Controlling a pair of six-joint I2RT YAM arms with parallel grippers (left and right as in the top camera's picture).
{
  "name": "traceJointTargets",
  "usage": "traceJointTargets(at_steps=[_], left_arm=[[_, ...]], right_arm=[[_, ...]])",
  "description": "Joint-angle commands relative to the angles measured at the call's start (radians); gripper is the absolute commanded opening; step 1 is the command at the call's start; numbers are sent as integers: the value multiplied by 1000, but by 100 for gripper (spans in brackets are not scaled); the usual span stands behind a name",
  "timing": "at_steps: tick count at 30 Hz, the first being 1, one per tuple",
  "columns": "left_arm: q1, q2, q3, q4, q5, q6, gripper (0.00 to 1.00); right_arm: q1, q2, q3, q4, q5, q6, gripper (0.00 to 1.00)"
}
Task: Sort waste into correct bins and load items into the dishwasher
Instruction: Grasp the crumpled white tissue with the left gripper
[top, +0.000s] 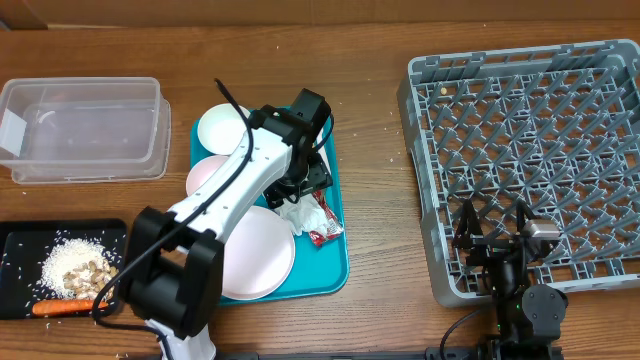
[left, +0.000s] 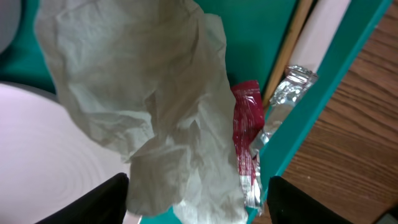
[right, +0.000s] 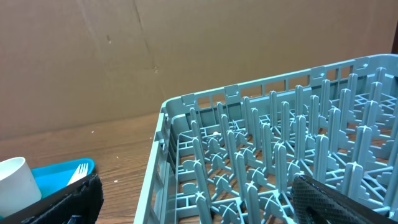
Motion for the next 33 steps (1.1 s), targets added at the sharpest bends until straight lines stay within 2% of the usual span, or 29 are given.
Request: traceJointTargets(at_steps=[1,3,7,8,10,19,21,23,29,33], left_arm=[[5,58,-6,22,-14,-13,66],[5,89,-6,22,-12,0,65],[6,114,-6,24,-10,22,57],[6,110,-5,24,-13,28,43],[6,103,0,13,-19,29,31],[5,61,108,-127,-81,29,32],[5,61,116,-136,-81,29,29],[5,61,116,-139,-80,28,17],[6,60,140,-178,-82,28,4],[5,53,200,-248,-82,27,4]], right_arm=[[-5,-6,-11,8,10,-3,100],[-5,-6,-11,7,10,-3,100],[-5,-6,-11,8,9,-3,100],[-5,-6,-11,8,10,-4,100],[-5,-6,-11,8,10,-4,100],[-5,-6,-11,8,10,-3,100],[-5,-6,-11,8,10,-3,100],[-5,-6,-11,8,9,-3,100],[-5,-6,-11,8,10,-3,100],[-5,-6,-11,8,10,-4,100]])
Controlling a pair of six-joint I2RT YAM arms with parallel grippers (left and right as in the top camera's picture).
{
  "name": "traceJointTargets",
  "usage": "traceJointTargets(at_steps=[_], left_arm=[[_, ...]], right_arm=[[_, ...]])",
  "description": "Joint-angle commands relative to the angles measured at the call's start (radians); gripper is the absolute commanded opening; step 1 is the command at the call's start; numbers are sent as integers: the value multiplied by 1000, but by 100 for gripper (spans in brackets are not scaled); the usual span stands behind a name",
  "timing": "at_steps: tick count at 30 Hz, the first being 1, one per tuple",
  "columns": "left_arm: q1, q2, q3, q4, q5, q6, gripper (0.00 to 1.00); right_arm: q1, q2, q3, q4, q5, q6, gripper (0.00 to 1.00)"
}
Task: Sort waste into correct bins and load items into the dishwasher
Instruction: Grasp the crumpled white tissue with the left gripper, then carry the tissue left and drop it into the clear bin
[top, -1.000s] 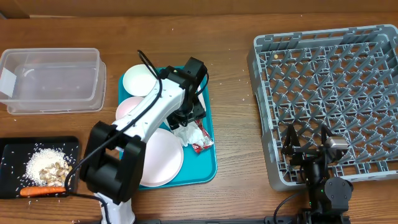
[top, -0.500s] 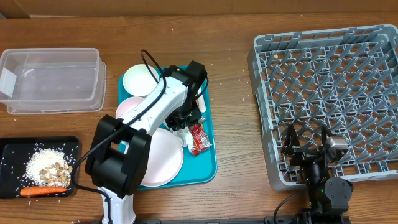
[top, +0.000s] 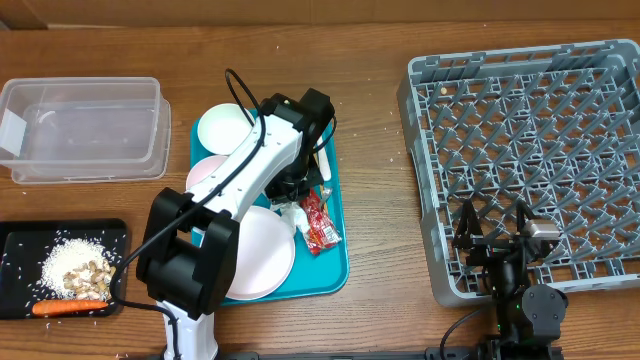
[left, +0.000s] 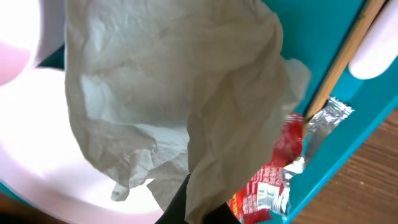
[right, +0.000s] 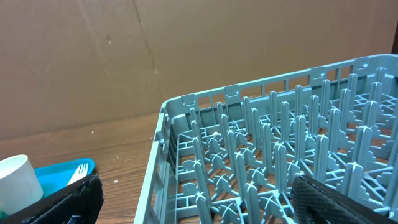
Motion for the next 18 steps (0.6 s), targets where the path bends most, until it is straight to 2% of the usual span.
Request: traceJointTargets(at_steps=[1,5,9,14,17,18], left_arm=[[5,-43,94,-70,-18,-4,4],[20,-69,215,-196,-18,18,4],[70,-101,272,-240,-19,37,4],[223,-150,345,-283,-17,111,4],[381,-165,394,-275,-17,126,4],[454,-165,403,-228,-16,129,4]], right_arm=[[-5,-6,-11,8,10,-3,100],[-5,-6,-11,8,10,-3,100],[-5,-6,-11,7,10,-3,100],[-5,-6,-11,8,9,-3,100],[-5,-6,-11,7,10,-3,100],[-5,-6,-11,8,9,-3,100]])
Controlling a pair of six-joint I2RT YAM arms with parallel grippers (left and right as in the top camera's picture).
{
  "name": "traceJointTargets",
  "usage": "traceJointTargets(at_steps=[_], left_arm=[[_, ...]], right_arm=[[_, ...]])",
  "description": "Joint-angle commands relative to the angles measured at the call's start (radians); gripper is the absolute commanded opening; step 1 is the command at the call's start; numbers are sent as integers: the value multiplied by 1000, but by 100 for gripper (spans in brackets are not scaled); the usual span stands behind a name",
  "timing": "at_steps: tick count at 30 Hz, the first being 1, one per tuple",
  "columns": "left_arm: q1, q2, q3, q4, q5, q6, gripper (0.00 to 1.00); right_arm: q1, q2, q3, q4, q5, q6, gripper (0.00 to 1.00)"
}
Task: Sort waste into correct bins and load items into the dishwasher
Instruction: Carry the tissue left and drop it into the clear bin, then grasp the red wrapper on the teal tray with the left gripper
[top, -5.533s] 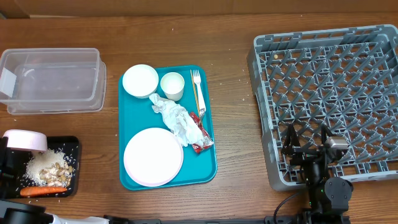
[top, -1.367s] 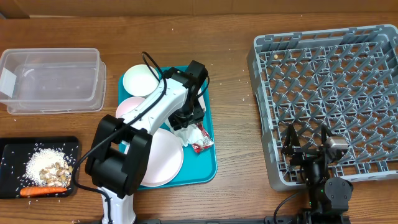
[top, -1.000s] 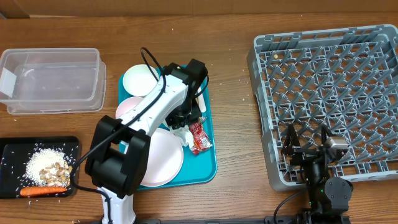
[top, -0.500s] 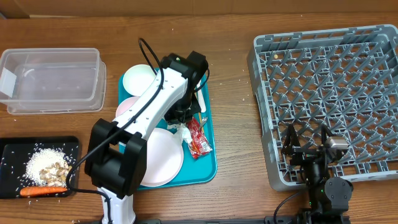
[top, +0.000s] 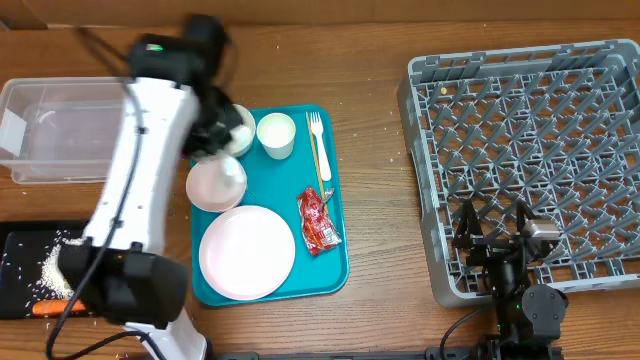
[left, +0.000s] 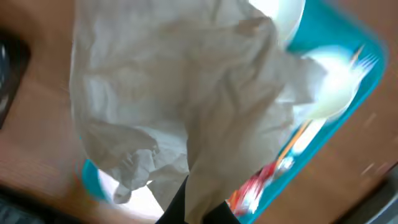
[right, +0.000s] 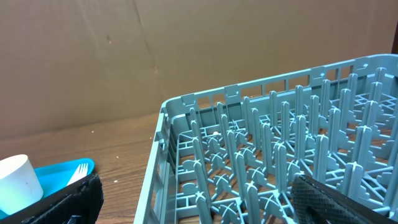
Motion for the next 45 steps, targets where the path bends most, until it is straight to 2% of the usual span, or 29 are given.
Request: traceJointTargets(at_steps=[1,3,7,9,12,13,14,15,16,17,23,27,28,30,32,36,39,40,41,43,45], left_arm=[[177,-32,43,105,-13,58,4],[240,-29,43,158,-15,60,4],[386,-19,18,348,-152,64,4],[466,14,14,448,-171,64,4],[518,44,14,481,-166,63,6],[528,53,14,484,-166,63,9],[542,68,14,486,-165,63,17],[550,77,14,486,-166,63,31],[554,89,14,486,-171,63,55],[557,101,14,488,-171,63,69],[548,101,28,507,-160,146,75],[526,29,72,442,-37,150,74],[510,-11,75,419,48,151,69],[465,-67,75,331,242,154,69],[393,-87,75,217,335,161,70],[167,-62,72,53,322,269,69],[-16,-39,63,-16,241,278,68],[-104,-38,52,-39,186,265,68],[-136,-38,47,-46,164,250,68],[-247,-38,21,-79,60,165,68],[-329,-38,-23,-80,27,115,68]], right_arm=[[-5,-6,-11,7,9,-4,100],[-5,-6,-11,8,10,-4,100],[-5,-6,-11,7,9,-4,100],[-5,-6,-11,8,10,-4,100],[-5,-6,-11,8,10,-4,100],[-5,-6,-11,8,10,-4,100],[-5,-6,-11,7,10,-4,100],[-5,-6,-11,8,10,-4,100],[-5,-6,-11,8,10,-4,100],[-5,-6,-11,8,10,-4,100],[-5,-6,-11,8,9,-4,100],[-5,-6,-11,7,9,-4,100],[-5,-6,-11,8,10,-4,100],[-5,-6,-11,8,10,-4,100],[-5,-6,-11,8,10,-4,100],[-5,-6,-11,7,9,-4,100],[-5,-6,-11,7,10,-4,100],[-5,-6,-11,8,10,-4,100],[-5,-6,-11,8,10,-4,100],[-5,-6,-11,7,10,-4,100],[-5,-6,-11,8,10,-4,100]])
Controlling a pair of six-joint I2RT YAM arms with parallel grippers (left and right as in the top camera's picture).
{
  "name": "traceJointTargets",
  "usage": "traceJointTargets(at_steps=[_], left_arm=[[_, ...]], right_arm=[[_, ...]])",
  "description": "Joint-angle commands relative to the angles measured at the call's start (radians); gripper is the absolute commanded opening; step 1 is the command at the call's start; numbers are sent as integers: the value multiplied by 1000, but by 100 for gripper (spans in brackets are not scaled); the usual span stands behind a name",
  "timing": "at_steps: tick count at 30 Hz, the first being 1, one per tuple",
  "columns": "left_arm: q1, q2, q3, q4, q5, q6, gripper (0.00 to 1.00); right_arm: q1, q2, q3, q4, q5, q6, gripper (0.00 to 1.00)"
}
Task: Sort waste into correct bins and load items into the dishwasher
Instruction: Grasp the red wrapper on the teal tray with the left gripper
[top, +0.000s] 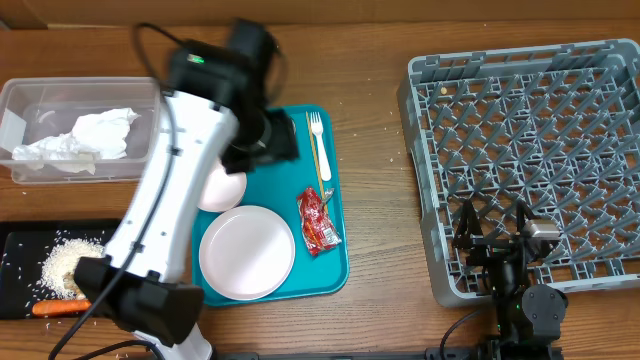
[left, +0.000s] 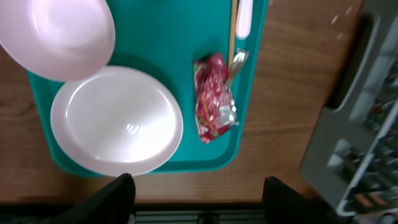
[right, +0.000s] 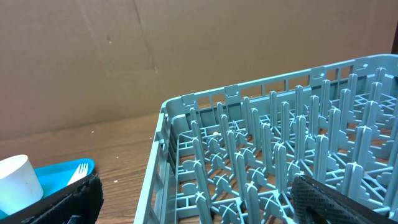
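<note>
A crumpled white napkin (top: 82, 135) lies in the clear plastic bin (top: 150, 150) at the far left. My left gripper (left: 199, 183) hangs open and empty high above the teal tray (left: 245, 118). On the tray are a red snack wrapper (left: 214, 99), a white plate (left: 118, 121), a pink bowl (left: 59, 31), a white fork (top: 317, 135) and a chopstick (left: 233, 28). The grey dish rack (top: 520, 150) stands at the right. My right gripper (right: 196, 186) rests open at the rack's near edge, holding nothing. A white cup (right: 18, 180) shows on the tray in the right wrist view.
A black tray (top: 20, 240) with rice and a carrot sits at the near left. My left arm (top: 190, 170) reaches over the tray's left side and hides part of it. A wall of brown cardboard (right: 186, 50) stands behind the table.
My left gripper was shut on the napkin near the clear bin. The napkin now lies inside the bin, and the gripper is open over the tray. The right arm has not moved.
My left gripper stood open over the napkin on the tray, beside the red wrapper. Then it was shut on the napkin, and later held it near the clear bin. Now the napkin is in the bin and the gripper is over the tray, empty.
</note>
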Motion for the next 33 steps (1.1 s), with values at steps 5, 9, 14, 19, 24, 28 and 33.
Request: traceJointTargets(at_steps=[5,9,14,19,24,28,33], left_arm=[[-210,3,-235,137,-118,-131,70],[-204,3,-403,352,-109,-163,70],[-162,3,-547,559,-144,-51,64],[-161,3,-665,674,-145,-1,65],[-161,3,-747,766,-144,18,61],[-161,3,-777,814,-145,18,52],[-163,31,-779,826,-143,26,52]], right_arm=[[-5,-6,-11,6,10,-4,100],[-5,-6,-11,7,10,-3,100],[-5,-6,-11,7,10,-3,100],[-5,-6,-11,7,10,-3,100],[-5,-6,-11,6,9,-3,100],[-5,-6,-11,7,9,-3,100],[-5,-6,-11,7,9,-3,100]])
